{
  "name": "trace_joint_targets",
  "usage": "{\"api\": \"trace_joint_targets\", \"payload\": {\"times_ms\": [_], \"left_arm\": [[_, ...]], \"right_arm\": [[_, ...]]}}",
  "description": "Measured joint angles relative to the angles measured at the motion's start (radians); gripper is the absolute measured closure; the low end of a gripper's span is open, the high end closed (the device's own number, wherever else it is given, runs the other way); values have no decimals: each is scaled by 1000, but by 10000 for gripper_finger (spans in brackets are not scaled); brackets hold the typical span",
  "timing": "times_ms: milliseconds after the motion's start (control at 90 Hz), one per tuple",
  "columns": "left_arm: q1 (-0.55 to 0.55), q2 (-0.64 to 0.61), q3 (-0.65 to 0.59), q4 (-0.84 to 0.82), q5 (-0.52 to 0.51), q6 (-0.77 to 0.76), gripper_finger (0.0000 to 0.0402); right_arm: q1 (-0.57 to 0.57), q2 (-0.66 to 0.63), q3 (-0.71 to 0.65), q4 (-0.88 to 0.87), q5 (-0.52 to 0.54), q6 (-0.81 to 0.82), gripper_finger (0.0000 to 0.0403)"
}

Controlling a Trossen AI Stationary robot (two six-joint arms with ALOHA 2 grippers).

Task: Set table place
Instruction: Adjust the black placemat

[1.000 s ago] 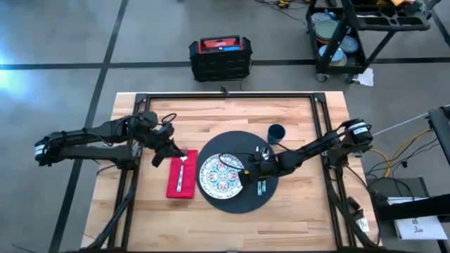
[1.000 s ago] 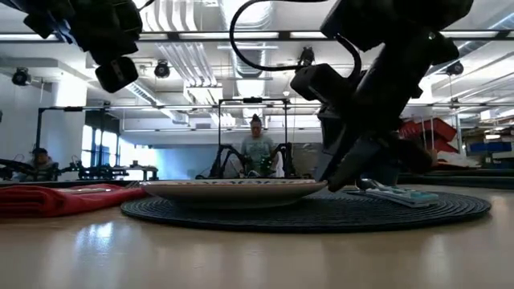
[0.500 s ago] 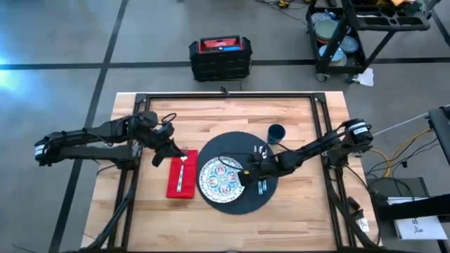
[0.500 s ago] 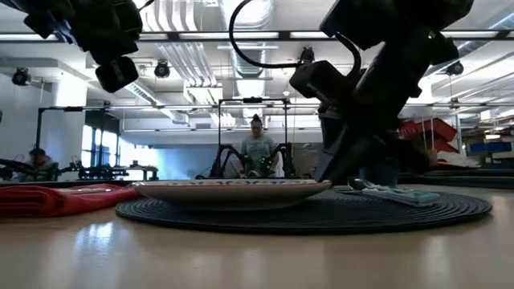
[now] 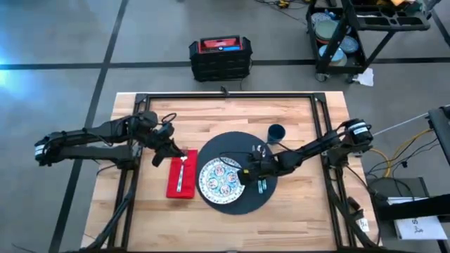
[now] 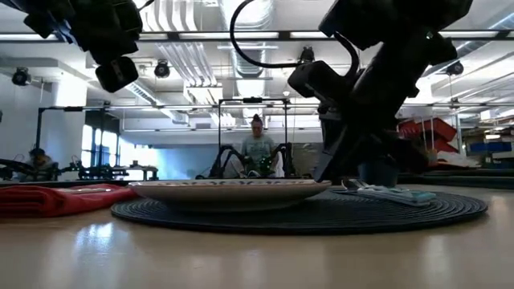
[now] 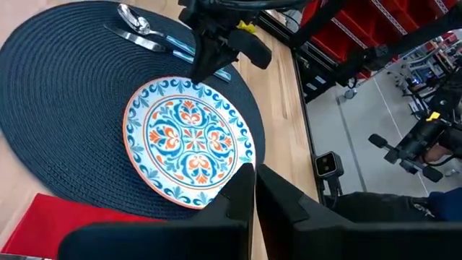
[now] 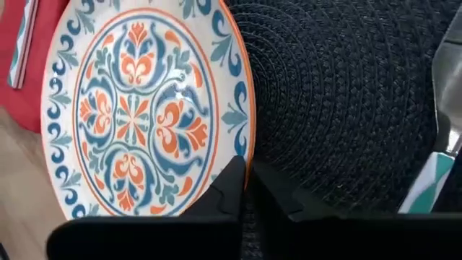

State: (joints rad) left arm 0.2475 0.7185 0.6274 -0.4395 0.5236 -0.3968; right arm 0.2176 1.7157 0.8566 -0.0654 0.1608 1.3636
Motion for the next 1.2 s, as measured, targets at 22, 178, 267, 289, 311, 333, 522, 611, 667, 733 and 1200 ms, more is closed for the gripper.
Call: {"api": "trace_joint_targets", "payload": {"times_ms": [22, 178, 267, 289, 311, 333, 522, 611, 667, 733, 1200], "left_arm": [[0, 0, 0, 1, 0, -1, 402], [0, 0, 0, 12, 0, -6, 402], [0, 0, 0, 20, 0, -6, 402], [0, 0, 0, 22, 0, -6, 402], [0, 0, 0, 23, 0, -6, 402], [0, 0, 0, 25, 0, -6, 402], [-8, 29, 0, 18, -25, -3, 402], [-25, 96, -3, -37, -56, 40, 402], [-41, 151, -5, -57, -71, 76, 402], [-67, 217, -7, -47, -71, 104, 402], [-262, 707, 142, 438, -121, -37, 402]], "right_arm": [[0, -1, 0, -1, 0, 0, 402], [-2, -9, 0, -3, 4, -4, 402], [-6, -16, 0, -3, 11, -13, 402], [-8, -19, 0, -4, 13, -15, 402], [-11, -21, 0, -5, 14, -17, 402], [-14, -23, 0, -3, 15, -19, 402], [-19, -50, 0, -29, 52, -16, 402], [13, -72, 0, -64, 95, 19, 398], [31, -81, 0, -86, 124, 52, 398], [40, -82, 0, -85, 116, 53, 402], [139, -143, 0, -483, 215, 256, 403]]}}
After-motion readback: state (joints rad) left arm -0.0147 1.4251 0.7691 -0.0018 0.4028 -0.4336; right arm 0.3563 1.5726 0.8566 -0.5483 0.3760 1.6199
